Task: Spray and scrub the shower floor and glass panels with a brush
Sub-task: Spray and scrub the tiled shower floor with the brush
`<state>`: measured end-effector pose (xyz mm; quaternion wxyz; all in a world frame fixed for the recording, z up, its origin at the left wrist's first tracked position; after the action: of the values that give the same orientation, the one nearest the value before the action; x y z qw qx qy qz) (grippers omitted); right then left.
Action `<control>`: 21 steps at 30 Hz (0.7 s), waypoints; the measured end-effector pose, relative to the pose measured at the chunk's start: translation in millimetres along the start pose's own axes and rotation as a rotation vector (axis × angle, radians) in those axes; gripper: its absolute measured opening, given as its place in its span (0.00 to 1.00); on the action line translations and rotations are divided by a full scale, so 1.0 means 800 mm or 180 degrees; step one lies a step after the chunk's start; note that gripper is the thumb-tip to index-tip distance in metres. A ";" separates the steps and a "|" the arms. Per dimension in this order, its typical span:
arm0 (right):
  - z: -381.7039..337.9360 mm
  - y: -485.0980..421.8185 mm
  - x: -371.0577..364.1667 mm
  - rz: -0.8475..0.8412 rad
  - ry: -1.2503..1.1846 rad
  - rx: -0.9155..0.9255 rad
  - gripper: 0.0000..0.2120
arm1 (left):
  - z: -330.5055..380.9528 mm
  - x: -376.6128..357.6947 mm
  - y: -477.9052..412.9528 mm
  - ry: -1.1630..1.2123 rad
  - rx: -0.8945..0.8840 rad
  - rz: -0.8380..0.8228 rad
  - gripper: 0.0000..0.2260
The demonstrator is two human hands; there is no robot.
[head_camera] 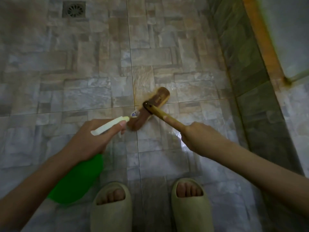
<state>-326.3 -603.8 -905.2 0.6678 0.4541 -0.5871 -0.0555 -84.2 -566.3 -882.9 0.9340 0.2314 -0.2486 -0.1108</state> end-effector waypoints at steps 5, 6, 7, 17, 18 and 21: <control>0.030 0.107 -0.083 -0.1146 0.0146 -0.0313 0.43 | -0.003 0.001 0.005 -0.0151 0.0072 -0.0082 0.16; 0.031 0.119 -0.095 -0.1336 0.0125 -0.0385 0.45 | -0.004 0.000 0.007 -0.0170 0.0075 -0.0083 0.15; 0.024 0.117 -0.097 -0.1327 0.0153 -0.0331 0.46 | -0.005 -0.003 0.008 -0.0180 0.0059 -0.0086 0.15; -0.012 0.079 -0.067 -0.0378 0.0029 -0.0063 0.48 | -0.024 0.006 0.010 0.0040 -0.0184 -0.0104 0.22; -0.021 0.067 -0.053 -0.0251 0.0030 -0.0004 0.48 | -0.024 0.006 0.011 0.0015 -0.0186 -0.0071 0.21; -0.061 0.000 -0.002 0.0190 -0.0031 0.0194 0.44 | -0.032 0.015 0.014 0.0143 -0.0101 0.0047 0.24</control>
<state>-286.5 -576.4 -901.6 0.6521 0.4563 -0.6051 -0.0198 -59.3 -551.0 -892.4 0.9437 0.2172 -0.2274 -0.1026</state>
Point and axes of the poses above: each hand's wrist, its own y-axis away from the middle knuckle, its own x-axis out of the back of the hand, z = x × y, the point moved 9 cm from there along -y, towards the middle knuckle, and after that the axes turned 10 degrees about -z, right-handed, at the moved point
